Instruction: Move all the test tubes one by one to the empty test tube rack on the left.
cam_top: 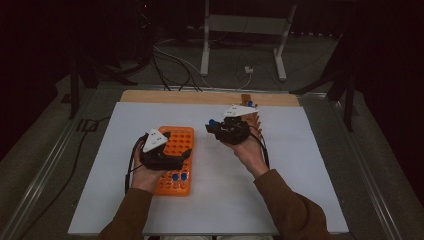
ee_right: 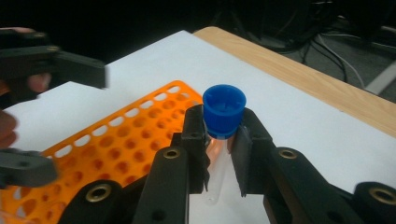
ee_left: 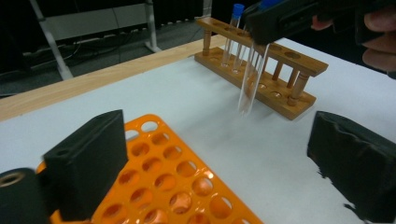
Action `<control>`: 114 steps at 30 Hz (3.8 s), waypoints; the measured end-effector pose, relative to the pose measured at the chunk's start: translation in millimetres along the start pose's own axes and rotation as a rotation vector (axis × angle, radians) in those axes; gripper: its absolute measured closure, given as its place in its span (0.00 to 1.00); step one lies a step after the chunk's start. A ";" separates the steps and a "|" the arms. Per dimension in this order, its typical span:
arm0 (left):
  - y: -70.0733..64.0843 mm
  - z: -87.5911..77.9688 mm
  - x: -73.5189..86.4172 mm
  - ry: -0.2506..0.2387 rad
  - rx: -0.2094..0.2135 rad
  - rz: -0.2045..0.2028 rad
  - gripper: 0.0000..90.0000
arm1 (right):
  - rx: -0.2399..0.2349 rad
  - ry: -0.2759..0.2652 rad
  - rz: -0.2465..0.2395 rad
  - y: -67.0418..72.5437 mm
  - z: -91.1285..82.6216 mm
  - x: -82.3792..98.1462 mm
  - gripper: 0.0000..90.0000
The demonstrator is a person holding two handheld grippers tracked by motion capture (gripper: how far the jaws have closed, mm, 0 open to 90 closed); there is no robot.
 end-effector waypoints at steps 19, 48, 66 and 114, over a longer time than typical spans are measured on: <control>-9.4 21.6 0.0 0.005 0.115 -0.006 0.70 | -0.132 0.009 0.000 38.0 23.0 -6.9 0.85; -5.7 19.1 1.1 -0.016 0.108 -0.009 0.87 | -0.210 -0.021 0.036 37.3 18.3 -6.2 0.56; 7.8 -1.6 8.3 -0.030 0.072 -0.065 0.87 | -0.043 -0.003 -0.019 7.7 -0.3 13.3 0.02; -9.1 -61.6 61.3 0.011 0.087 -0.106 0.87 | 0.071 -0.065 0.020 -29.8 -54.8 50.7 0.00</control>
Point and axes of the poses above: each handheld gripper's, and its own axes: z roughly forward along the jaws, x roughly out of its underside, y roughly to its left, the point moved 6 cm from there along z, roughly forward along the jaws, and after that the axes turned 7 degrees about -x, right-handed, at the moved point
